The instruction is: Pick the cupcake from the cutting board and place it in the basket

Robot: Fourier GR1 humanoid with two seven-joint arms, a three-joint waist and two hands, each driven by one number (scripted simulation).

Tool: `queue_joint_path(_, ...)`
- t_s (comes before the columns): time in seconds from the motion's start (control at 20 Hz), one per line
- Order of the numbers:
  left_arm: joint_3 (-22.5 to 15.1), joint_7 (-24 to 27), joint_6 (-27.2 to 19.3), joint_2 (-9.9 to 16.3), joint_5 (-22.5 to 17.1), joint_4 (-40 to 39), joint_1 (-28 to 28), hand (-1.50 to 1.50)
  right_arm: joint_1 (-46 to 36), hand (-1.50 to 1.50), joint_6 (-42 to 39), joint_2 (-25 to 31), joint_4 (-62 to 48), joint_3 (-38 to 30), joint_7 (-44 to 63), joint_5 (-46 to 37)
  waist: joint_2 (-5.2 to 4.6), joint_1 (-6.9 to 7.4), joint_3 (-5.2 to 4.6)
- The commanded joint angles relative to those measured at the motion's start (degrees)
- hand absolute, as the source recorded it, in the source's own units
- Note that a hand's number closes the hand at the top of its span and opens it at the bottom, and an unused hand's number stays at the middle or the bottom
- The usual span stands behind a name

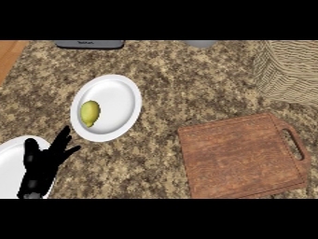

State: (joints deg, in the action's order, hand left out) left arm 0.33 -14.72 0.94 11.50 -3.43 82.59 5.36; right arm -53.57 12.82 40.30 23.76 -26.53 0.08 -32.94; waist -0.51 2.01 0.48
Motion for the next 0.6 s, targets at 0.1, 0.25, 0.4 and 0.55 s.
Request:
queue_joint_path(0.1,0.1,-0.1,0.8,-0.1,0.7,-4.0,0.2,0.00,-0.6,-1.50,0.8,2.5,-3.7,1.1,-5.0,-1.4,-0.12,-0.39,-0.41)
queue_joint_path(0.25,0.5,-1.9,1.0,0.4,0.4,-3.0,-0.2,0.00,-1.4,-1.50,-0.5,5.3,-6.1,-0.5,-7.6,-0.2,-0.29,-0.04,-0.36)
queue_joint_path(0.4,2.4,-1.4,2.5,1.3,-1.4,-2.3,0.2,0.00,-2.3,-1.50,0.1,6.0,-5.4,-2.3,-7.4,1.9,-0.03,-0.42,-0.40)
queue_joint_path(0.55,0.4,-0.3,0.8,-0.7,0.8,-3.6,-0.4,0.00,-1.1,-1.50,-0.4,8.3,-6.6,-6.6,-9.9,6.0,-0.25,-0.54,-0.35)
